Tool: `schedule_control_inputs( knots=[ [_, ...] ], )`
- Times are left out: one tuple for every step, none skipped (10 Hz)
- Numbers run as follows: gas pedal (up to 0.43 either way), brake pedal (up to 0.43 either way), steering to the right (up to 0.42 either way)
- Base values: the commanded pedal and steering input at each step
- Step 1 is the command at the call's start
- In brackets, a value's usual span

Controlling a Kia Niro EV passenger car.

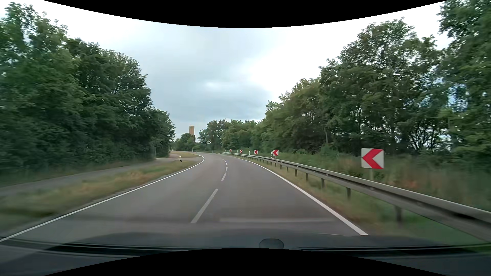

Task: Follow the waypoints while adhering to traffic rules and regulations

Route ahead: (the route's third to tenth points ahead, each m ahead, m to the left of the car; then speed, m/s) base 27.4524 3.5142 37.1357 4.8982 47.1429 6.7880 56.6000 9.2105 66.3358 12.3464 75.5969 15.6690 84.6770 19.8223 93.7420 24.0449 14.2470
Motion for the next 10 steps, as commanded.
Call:
schedule_control_inputs(
  knots=[
    [0.118, 0.000, -0.016],
    [0.118, 0.000, -0.021],
    [0.130, 0.000, -0.025],
    [0.150, 0.000, -0.025],
    [0.157, 0.000, -0.025],
    [0.177, 0.000, -0.026],
    [0.177, 0.000, -0.026],
    [0.177, 0.000, -0.027],
    [0.177, 0.000, -0.028],
    [0.177, 0.000, -0.028]
  ],
)
